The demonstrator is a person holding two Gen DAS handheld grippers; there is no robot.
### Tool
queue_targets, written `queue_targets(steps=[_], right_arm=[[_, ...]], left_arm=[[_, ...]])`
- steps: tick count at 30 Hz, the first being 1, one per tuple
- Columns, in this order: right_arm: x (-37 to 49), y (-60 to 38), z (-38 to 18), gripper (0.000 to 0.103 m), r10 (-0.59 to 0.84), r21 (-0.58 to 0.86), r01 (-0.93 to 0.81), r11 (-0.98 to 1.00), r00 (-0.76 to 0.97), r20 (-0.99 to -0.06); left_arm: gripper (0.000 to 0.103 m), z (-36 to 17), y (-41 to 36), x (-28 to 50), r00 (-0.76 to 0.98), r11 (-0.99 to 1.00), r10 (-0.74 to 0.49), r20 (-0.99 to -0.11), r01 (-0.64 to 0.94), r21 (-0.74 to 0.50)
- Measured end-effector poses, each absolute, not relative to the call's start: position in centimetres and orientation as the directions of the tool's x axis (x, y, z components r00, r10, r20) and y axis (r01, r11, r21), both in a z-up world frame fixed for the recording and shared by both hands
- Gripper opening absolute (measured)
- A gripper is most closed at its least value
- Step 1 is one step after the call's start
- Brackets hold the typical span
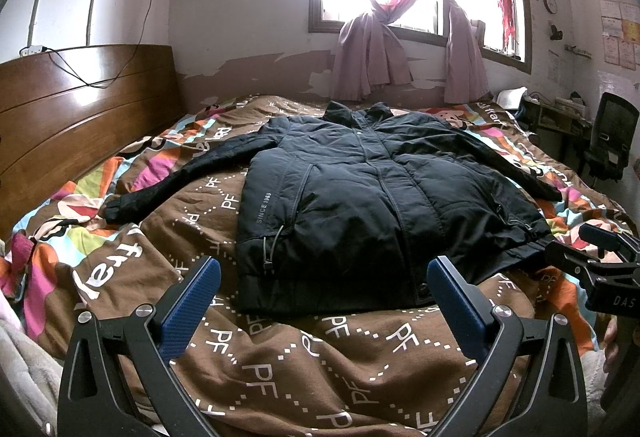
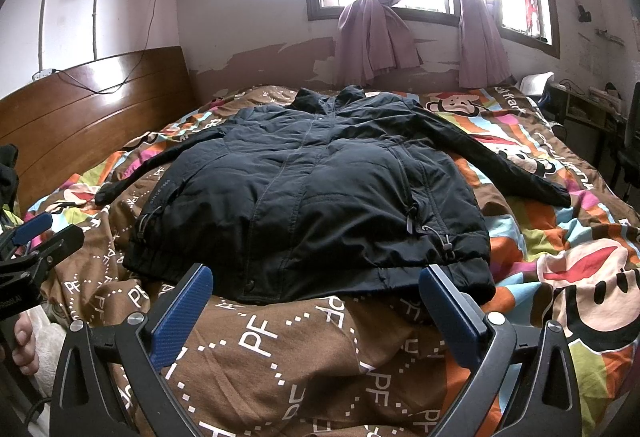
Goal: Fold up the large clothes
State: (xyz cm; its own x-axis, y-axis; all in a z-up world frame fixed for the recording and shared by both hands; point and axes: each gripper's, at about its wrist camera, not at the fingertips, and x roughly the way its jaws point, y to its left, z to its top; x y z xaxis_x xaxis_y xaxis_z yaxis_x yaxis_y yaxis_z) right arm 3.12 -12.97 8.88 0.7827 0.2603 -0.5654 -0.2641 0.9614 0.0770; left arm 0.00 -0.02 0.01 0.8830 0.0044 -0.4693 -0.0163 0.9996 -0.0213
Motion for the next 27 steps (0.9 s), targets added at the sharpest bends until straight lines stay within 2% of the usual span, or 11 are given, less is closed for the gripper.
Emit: queue_targets(steps=[19,24,27], right_arm=[[3.0,-12.9,8.8,0.103,0.257,0.079,-0.259,0.963,0.782,-0.568],[3.4,-13.3,8.4,0.103,0.256,0.109,-0.24,0.965,0.761,-0.597],[4.2,-13.7,8.9,0.103,0.261,0.146,-0.218,0.965,0.746,-0.613]], left_arm=[[0.102,0.1,0.1,0.1,0.879,1.0,0.011,-0.477,-0.024,-0.02],[0.102,1.1,0.1,1.5,0.857,1.0,0.006,-0.515,-0.009,-0.003],[0.102,2.4,0.4,2.3,0.862,1.0,-0.008,-0.507,0.015,0.008]])
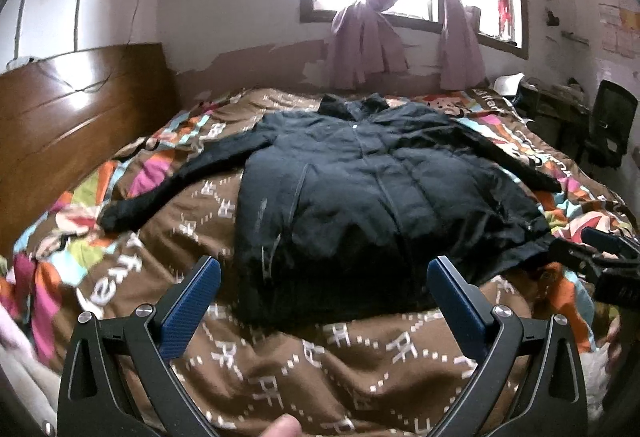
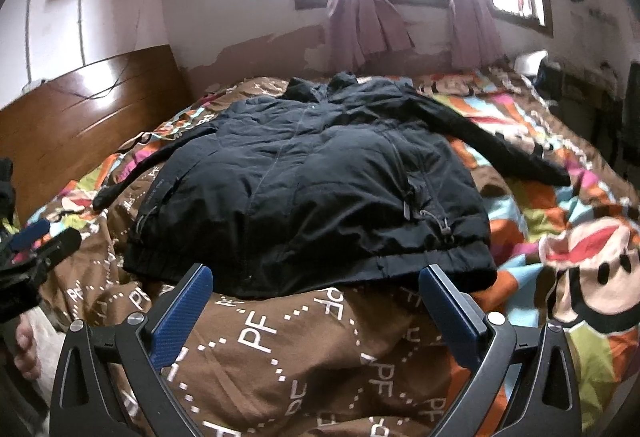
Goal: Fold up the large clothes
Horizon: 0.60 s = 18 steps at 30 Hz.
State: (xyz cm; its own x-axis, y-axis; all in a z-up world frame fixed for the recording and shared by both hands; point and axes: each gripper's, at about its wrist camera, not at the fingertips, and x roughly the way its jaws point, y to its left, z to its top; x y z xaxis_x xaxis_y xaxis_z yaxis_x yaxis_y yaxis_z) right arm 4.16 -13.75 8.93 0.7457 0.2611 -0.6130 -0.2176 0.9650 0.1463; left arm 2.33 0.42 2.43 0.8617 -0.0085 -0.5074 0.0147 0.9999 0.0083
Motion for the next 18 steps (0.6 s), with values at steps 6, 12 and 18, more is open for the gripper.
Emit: queue_targets(steps=[6,12,18], right_arm=[[5.7,-14.3,14.0,0.103,0.247,0.169,-0.181,0.969,0.757,-0.605],[8.1,-14.2,22.1,0.103,0.259,0.128,-0.229,0.965,0.756,-0.601],[11.6,-14.6,30.1,0.103,0.275,0.115,-0.264,0.958,0.722,-0.635]], left_arm=[[0.102,7.4,1.4,5.6,0.887,0.999,-0.027,-0.461,0.034,0.006],[0.102,11.6,2.9,9.5,0.872,0.999,-0.04,-0.487,0.02,-0.046],[0.102,15.0,4.4,13.3,0.878,0.996,-0.064,-0.475,0.024,-0.091]])
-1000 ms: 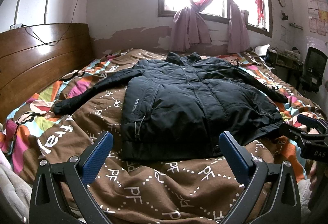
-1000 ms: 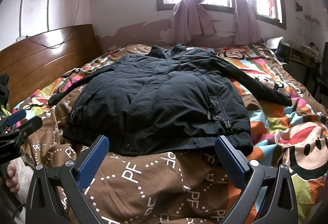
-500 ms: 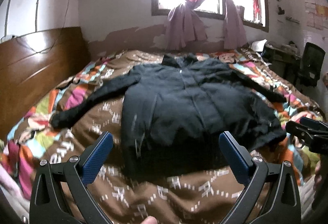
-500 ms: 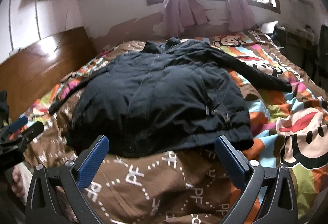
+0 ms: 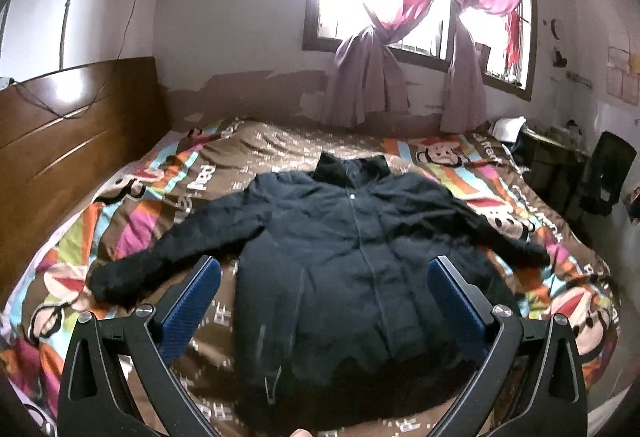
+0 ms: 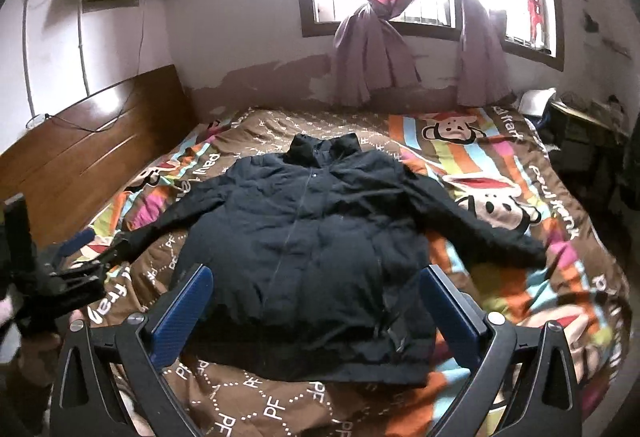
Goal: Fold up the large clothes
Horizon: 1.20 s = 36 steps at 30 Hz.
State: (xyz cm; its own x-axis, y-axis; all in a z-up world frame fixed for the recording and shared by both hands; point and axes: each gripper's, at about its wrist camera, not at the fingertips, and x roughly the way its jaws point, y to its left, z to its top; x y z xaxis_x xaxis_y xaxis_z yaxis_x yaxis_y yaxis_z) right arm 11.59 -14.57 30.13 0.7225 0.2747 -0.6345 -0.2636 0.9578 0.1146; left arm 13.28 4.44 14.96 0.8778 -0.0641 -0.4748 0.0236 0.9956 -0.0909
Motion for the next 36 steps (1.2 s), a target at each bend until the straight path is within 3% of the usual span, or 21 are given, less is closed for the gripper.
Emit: queue_targets(steps=[6,16,22,27,36], right_arm=[[17.3,-17.1,33.8,0.103,0.371,0.356,-0.168,0.919,0.671,-0.642],[28.6,-23.9,32.9,0.103,0.256,0.381,-0.013,0.925,0.761,-0.596],[35.6,-30.8,26.7,0.103,0.189,0.505,0.175,0.845,0.787,-0.588],[39.1,-35.6,19.2,0.103,0.174,0.57,0.272,0.775,0.776,-0.607],[38.9,-41.9,8.3,0.103,-0.064,0.429,0.496,0.755,0.707,-0.705]], left_arm=[[0.102,15.6,5.2,18.3,0.857,0.997,-0.007,-0.515,-0.032,-0.066],[0.102,12.0,3.9,28.1,0.79,0.999,-0.039,-0.612,0.026,-0.03],[0.102,10.3,0.6,33.6,0.805,0.989,-0.103,-0.584,0.143,0.024],[0.102,7.0,-2.6,39.1,0.777,0.973,-0.195,-0.598,0.229,-0.019],[0.102,1.0,-9.3,47.3,0.712,0.944,-0.314,-0.628,0.304,-0.128]])
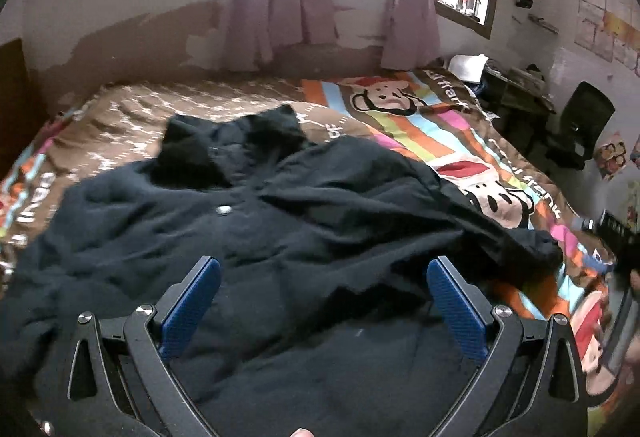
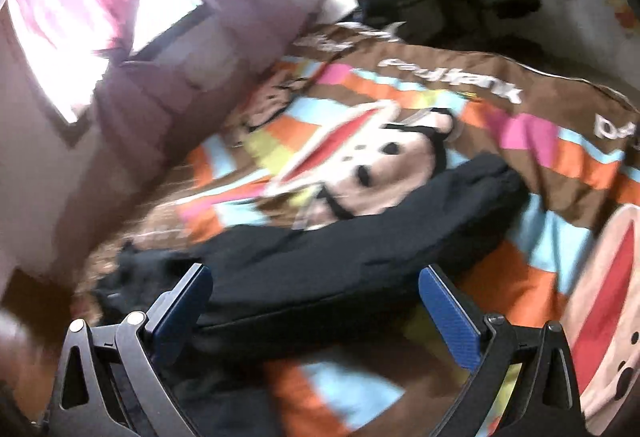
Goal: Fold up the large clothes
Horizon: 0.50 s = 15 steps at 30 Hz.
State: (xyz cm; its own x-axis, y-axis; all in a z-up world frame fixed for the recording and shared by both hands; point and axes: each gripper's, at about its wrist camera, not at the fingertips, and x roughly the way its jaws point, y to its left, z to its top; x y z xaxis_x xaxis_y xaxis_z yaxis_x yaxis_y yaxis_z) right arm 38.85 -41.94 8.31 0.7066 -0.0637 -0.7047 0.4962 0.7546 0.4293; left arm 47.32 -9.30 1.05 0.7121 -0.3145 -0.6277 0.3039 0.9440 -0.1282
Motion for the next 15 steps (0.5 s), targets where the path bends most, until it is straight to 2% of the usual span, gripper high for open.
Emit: queue_targets(steps=[3,5,9,13,14,15], right_arm=[[39.6,-44.6,4.7,0.103,0.022,0.46,0.554,0.694,0.622,-0.783],[39.3,-46.3,3.0,0.103,0.035,0.476,0.583,0.658,0.608,-0.793],[38.3,-49.6,-0.2,0.103,0.045,0.523,0.647,0.555,0.604,-0.795],[38.1,-52.1,-3.0,0.102,0.115,0.631,0.652,0.421,0.652,-0.75],[38.4,-52.5,-3.7,0.098,0.132,0.652,0.645,0.399,0.663,-0.737],[38.9,-52.8,-4.1,0.088,0.145,0.661,0.639,0.393,0.667,-0.731]], left_arm=[[0.102,-1.2,-11.7,49.5,0.704,0.947,-0.296,-0.646,0.304,-0.103],[0.102,-3.0,-13.5,50.8,0.681,0.948,-0.288,-0.673,0.302,-0.1],[0.102,-5.1,-15.2,52.4,0.656,0.946,-0.288,-0.697,0.306,-0.103],[0.102,-8.3,-16.2,54.2,0.546,0.936,-0.285,-0.788,0.336,-0.106],[0.102,-8.8,-16.4,54.4,0.548,0.938,-0.274,-0.79,0.335,-0.093],[0.102,-9.2,-16.5,54.3,0.557,0.939,-0.267,-0.786,0.335,-0.082]])
